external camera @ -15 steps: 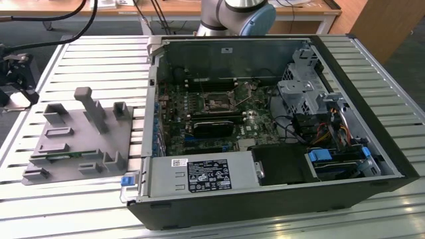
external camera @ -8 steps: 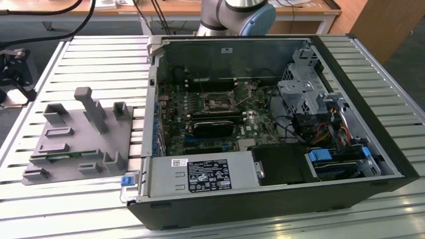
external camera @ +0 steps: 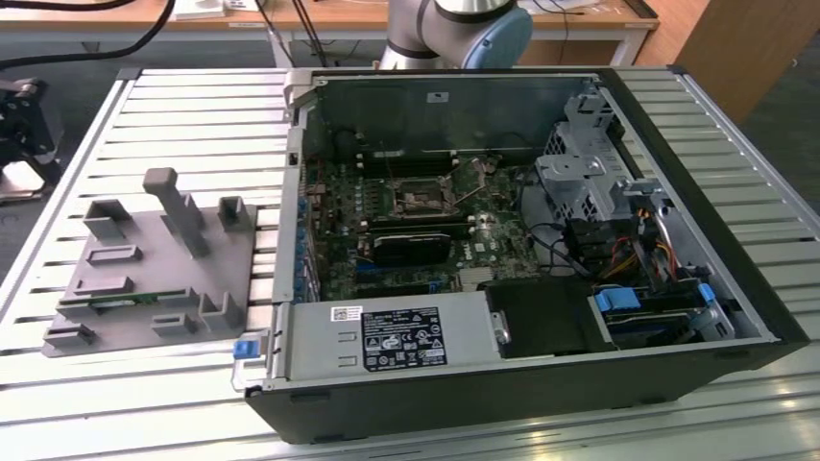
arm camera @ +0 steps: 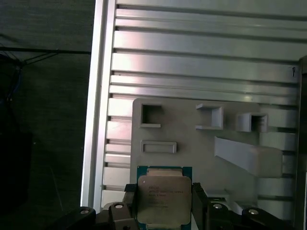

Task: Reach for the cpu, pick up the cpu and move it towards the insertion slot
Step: 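Pick up the cpu and move it towards the insertion slot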

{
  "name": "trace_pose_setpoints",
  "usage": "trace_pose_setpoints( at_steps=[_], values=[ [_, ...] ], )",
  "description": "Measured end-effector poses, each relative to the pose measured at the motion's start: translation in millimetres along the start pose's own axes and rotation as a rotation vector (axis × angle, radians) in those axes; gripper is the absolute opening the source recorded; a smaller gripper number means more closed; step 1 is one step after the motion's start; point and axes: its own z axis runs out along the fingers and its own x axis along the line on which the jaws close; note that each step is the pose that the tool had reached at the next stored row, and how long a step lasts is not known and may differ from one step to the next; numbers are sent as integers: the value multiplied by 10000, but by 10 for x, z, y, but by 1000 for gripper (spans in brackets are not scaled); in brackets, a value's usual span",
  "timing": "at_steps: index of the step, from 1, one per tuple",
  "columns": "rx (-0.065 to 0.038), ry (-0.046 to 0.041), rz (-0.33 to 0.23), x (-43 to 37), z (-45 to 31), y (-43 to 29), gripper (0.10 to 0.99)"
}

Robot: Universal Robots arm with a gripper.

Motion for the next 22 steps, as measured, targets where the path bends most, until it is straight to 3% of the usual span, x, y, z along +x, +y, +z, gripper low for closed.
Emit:
trace_pose_setpoints(
  at_steps=[22],
  values=[
    [5,1,0,0,-201,9,541]
  ],
)
